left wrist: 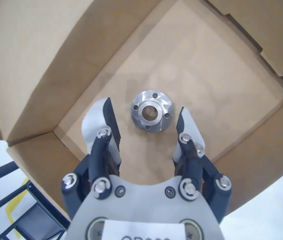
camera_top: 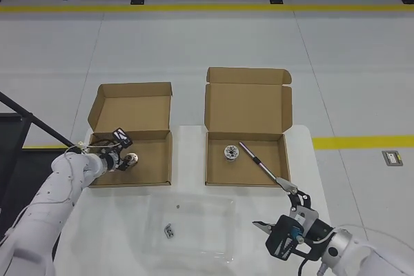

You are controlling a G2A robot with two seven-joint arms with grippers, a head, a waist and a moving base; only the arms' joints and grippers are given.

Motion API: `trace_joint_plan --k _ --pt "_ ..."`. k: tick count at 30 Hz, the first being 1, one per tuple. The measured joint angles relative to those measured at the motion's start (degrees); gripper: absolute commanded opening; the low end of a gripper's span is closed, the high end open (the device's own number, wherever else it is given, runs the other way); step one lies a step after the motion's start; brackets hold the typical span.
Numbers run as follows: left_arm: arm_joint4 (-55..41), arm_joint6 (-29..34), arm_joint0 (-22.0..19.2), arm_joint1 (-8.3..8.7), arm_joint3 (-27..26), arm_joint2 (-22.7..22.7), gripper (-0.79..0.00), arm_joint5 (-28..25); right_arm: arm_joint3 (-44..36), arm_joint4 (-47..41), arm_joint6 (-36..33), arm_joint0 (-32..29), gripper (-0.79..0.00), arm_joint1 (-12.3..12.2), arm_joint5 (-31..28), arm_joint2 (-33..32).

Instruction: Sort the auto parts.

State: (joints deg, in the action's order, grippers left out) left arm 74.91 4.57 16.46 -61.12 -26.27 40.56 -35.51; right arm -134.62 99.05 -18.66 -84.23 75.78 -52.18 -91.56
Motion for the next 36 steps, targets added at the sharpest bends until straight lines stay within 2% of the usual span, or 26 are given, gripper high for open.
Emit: trace_joint_plan --k 4,7,9,10,11,13,17,21,25,30,32,36 --pt "2.13 -3.51 -1.23 0.51 -0.38 0.43 -0.123 -2.30 0.00 0.00 0.00 0.00 0.000 0.00 0.00 0.00" --pt "4.03 -7.49 -2.04 1.75 -2.07 1.39 -0.117 -6.36 0.00 0.00 0.00 0.00 0.000 0.00 0.00 0.00" --pt "5.32 -10.30 -2.31 3.00 -3.92 2.42 -0.102 -10.01 0.00 0.00 0.00 0.00 0.000 0.00 0.00 0.00" --pt "6.02 -11.39 -2.32 3.60 -4.99 2.90 -0.071 -11.62 0.00 0.00 0.00 0.00 0.000 0.00 0.00 0.00" --pt "7.07 -12.79 -2.18 4.49 -6.75 3.59 0.000 -13.77 0.00 0.00 0.00 0.00 0.000 0.00 0.00 0.00" --pt "9.22 -14.59 -1.68 5.97 -10.22 4.64 0.000 -17.00 0.00 0.00 0.00 0.00 0.000 0.00 0.00 0.00" --pt "14.50 -20.08 1.72 10.13 -21.99 8.25 0.000 -22.57 0.00 0.00 0.00 0.00 0.000 0.00 0.00 0.00" --pt "17.18 -24.48 6.93 14.36 -34.59 10.89 0.000 -22.50 0.00 0.00 0.00 0.00 0.000 0.00 0.00 0.00" --pt "17.24 -24.85 11.47 18.26 -46.14 12.50 0.000 -22.49 0.00 0.00 0.00 0.00 0.000 0.00 0.00 0.00" --pt "18.89 -26.06 16.28 22.62 -61.58 10.89 0.000 -22.49 0.00 0.00 0.00 0.00 0.000 0.00 0.00 0.00" --pt "20.28 -27.85 16.85 24.49 -65.87 9.28 0.000 -22.49 0.00 0.00 0.00 0.00 0.000 0.00 0.00 0.00" --pt "24.06 -27.23 15.42 27.53 -70.47 5.45 0.000 -22.49 0.00 0.00 0.00 0.00 0.000 0.00 0.00 0.00"
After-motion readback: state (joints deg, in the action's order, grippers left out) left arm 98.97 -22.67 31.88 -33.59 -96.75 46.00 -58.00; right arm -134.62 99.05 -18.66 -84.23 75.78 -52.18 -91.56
